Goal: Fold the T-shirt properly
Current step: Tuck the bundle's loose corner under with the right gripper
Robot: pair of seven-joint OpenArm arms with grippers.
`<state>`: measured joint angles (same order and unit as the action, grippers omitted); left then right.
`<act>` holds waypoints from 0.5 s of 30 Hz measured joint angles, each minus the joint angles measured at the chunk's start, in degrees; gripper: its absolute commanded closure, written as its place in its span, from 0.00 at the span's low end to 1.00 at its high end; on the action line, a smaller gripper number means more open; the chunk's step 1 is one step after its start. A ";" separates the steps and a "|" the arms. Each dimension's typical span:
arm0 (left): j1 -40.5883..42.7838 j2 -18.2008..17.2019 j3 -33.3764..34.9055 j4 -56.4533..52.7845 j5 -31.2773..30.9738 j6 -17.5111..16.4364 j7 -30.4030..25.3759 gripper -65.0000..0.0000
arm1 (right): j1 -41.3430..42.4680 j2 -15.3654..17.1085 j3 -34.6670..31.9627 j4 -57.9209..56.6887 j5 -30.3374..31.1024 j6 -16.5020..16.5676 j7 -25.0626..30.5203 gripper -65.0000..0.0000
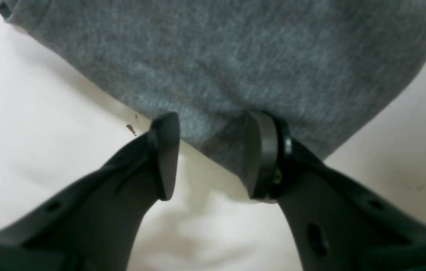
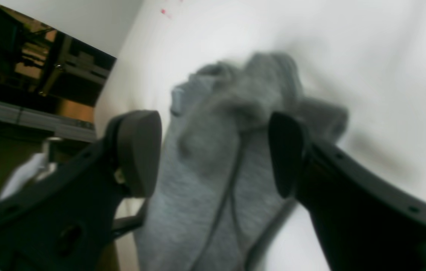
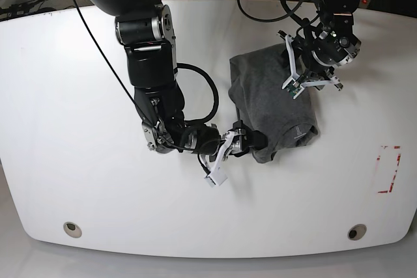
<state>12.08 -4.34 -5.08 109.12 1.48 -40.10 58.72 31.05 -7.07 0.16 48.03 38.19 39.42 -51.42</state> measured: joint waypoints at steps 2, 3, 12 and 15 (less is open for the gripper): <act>0.00 -0.02 0.00 0.00 0.00 0.00 0.00 0.60 | 0.00 -0.39 0.00 0.00 -2.51 -0.11 1.40 0.34; 0.00 -0.04 0.00 0.00 0.02 -0.02 0.02 0.60 | 0.00 -0.63 0.00 0.00 -3.58 0.00 2.05 0.34; 0.00 -0.02 0.00 0.00 0.00 0.00 0.00 0.60 | -0.66 -1.60 -0.11 0.00 -6.95 -0.02 3.30 0.39; 0.02 -0.02 0.00 0.00 0.02 0.00 0.00 0.60 | -0.66 -1.38 -0.11 -0.11 -7.06 -0.02 4.92 0.59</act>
<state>12.10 -4.36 -5.08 109.12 1.50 -40.10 58.72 30.39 -8.45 0.05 47.92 31.14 39.40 -46.50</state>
